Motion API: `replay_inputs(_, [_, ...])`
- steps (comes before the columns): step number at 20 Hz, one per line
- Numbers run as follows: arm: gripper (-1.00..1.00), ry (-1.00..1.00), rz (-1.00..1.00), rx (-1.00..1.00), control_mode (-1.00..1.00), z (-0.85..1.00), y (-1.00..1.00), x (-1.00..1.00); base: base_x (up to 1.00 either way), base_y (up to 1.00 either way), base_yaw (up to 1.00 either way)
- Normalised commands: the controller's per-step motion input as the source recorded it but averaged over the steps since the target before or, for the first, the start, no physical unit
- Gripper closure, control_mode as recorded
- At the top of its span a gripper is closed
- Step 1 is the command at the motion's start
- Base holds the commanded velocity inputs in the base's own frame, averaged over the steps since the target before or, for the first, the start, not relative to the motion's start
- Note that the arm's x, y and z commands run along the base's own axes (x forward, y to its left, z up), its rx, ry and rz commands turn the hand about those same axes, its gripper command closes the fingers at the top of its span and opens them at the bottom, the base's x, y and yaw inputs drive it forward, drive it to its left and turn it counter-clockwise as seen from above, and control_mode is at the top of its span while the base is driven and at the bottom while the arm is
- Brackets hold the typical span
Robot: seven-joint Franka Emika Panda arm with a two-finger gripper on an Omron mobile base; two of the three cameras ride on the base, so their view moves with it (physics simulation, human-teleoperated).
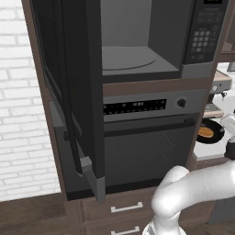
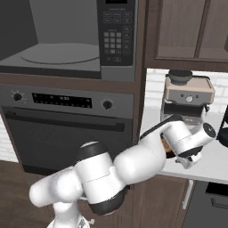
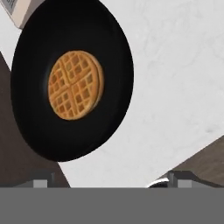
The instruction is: Open the microwave, place the bowl with waffle inside the microwave, then close the microwave door and turn it on.
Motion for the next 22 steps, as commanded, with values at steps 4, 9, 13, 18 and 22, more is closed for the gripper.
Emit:
replay_inputs(4, [-1.00,0.00,0.04,0.03,-1.00,-0.27,-0.26,0.36,0.00,0.00,0.00])
replay_inputs(9, [-1.00,0.02,0.00,0.00,-1.00,-0.14,0.00,0.31,0.00,0.00,0.00])
replay_inputs(13, [-1.00,0.04,0.00,0.00,-1.00,-0.19,0.00,0.25,0.00,0.00,0.00])
replay_inputs(18, [-1.00,0.04,0.00,0.00,-1.00,-0.22,0.00,0.16,0.00,0.00,0.00])
replay_inputs(22, [-1.00,0.04,0.00,-0.03,-1.00,-0.26,0.03,0.03,0.00,0.00,0.00])
